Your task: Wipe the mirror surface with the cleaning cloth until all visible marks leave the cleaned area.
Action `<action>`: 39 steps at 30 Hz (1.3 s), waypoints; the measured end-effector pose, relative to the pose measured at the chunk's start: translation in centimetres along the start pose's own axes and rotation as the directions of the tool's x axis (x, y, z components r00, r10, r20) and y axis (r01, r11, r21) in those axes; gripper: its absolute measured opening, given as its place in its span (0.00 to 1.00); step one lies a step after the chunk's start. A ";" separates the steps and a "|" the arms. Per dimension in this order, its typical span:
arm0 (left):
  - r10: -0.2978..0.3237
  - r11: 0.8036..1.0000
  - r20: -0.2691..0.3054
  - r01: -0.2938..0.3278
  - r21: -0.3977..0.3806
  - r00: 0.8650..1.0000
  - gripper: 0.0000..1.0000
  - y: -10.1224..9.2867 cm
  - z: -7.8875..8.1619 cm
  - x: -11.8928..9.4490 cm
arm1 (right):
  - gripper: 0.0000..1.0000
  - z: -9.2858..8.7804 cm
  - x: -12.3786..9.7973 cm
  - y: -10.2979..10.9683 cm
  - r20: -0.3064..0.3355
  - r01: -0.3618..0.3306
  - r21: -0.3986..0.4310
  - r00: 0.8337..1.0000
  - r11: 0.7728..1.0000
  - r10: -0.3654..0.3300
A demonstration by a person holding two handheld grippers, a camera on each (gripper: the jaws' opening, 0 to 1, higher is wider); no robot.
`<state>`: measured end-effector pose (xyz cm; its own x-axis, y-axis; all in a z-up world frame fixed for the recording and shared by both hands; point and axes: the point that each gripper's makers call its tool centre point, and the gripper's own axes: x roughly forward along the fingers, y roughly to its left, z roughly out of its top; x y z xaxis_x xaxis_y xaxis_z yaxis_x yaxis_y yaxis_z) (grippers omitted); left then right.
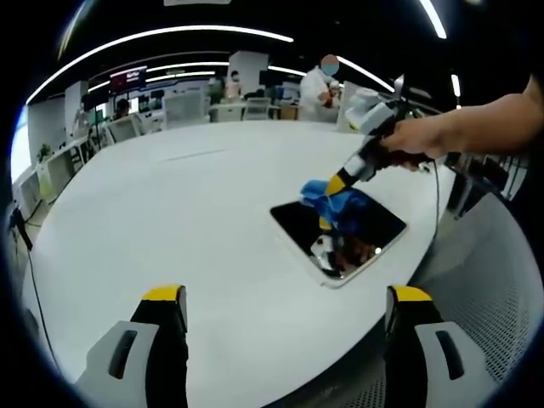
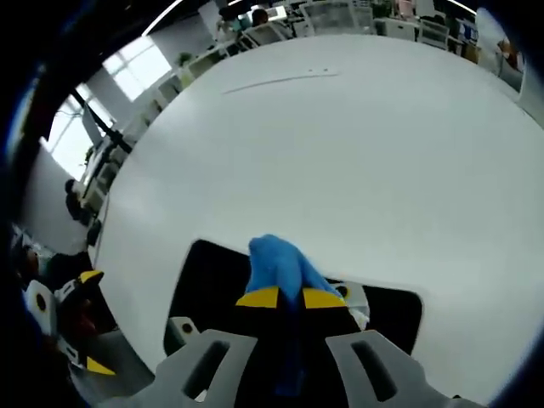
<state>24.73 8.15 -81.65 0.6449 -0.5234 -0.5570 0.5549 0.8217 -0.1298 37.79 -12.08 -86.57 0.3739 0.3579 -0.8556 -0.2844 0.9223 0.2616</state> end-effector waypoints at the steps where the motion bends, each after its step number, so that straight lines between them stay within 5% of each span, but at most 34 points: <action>1: 0.000 1.000 0.000 0.000 0.000 1.000 0.97 0.0 0.0 0.0 | 0.03 0.0 -0.1 -0.1 0.000 0.000 0.001 1.000 1.000 0.000; 26: -0.008 1.000 -0.004 0.008 -0.001 1.000 0.97 -0.1 -0.1 0.0 | 0.03 -0.8 -1.5 -3.4 -0.011 0.037 0.027 0.999 0.999 -0.037; 39: -0.005 1.000 -0.006 0.005 0.001 1.000 0.97 0.0 -0.2 0.0 | 0.03 -0.8 -1.4 -3.3 0.006 0.037 0.014 0.999 0.999 -0.038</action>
<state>24.65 8.19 -81.78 0.6392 -0.5261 -0.5609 0.5585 0.8190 -0.1317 37.50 -15.76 -86.57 0.3896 0.3239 -0.8621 -0.2580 0.9370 0.2355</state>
